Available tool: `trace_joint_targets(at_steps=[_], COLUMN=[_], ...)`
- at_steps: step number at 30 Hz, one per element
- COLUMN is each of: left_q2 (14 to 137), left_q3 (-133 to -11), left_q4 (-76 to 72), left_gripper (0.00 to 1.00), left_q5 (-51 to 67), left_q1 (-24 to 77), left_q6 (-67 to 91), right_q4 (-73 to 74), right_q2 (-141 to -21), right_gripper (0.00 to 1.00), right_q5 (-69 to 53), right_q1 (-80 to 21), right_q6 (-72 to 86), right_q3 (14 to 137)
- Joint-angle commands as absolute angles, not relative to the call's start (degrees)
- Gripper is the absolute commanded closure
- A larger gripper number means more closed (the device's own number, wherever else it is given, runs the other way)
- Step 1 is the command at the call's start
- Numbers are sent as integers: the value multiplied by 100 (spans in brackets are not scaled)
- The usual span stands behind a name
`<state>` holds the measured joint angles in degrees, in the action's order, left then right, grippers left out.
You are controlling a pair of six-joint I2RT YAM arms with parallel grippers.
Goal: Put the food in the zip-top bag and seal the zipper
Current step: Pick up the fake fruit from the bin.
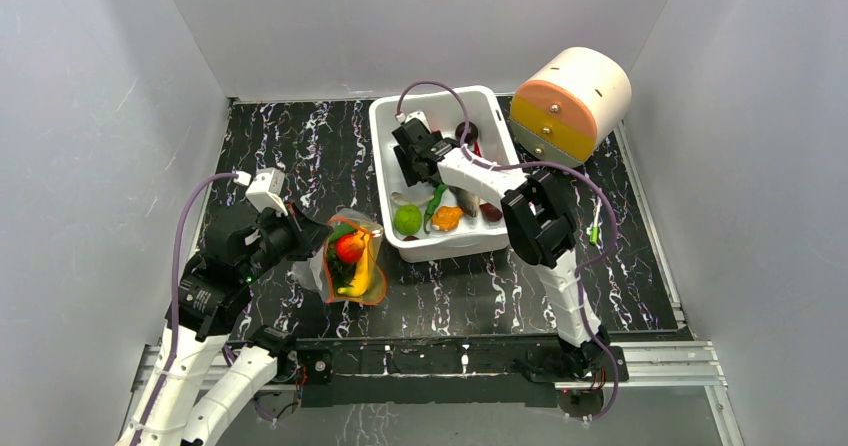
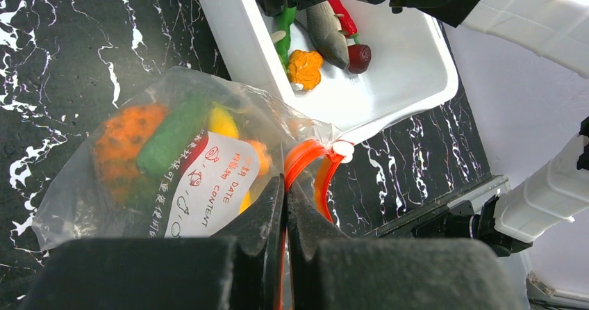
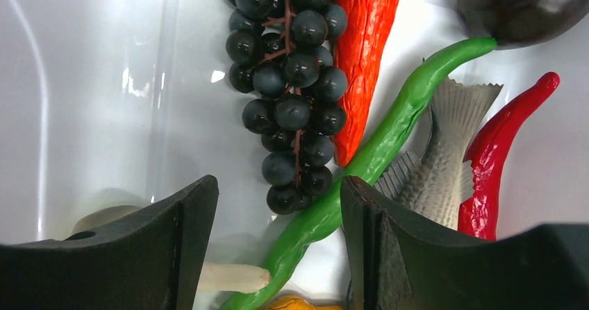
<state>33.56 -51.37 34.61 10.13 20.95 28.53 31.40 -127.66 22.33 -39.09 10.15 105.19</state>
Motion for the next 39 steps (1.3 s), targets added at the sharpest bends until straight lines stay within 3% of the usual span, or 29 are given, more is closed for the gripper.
trace_joint_targets(at_steps=[1,17,31,39], left_q2=[3308,3357,3344,3398], left_q3=[-5183,-5199,-5249,-5248], left_q4=[3327,3356,3443,3402], left_gripper=[100,100,100,100], left_q5=[1076,1064,1008,993], left_q1=[2093,2096,2092,2092], left_q6=[2848,2899,2883,2814], right_q4=[2922,2813,2635,2572], right_q2=[-12870,-13153,-12730,-12037], right_gripper=[37,46,77,80], right_q5=[2214,1598,1513,1407], right_q1=[-3805,-3643,-3613,-3618], right_q6=[942,912,721,869], right_q3=[10873,10715,10485,10138])
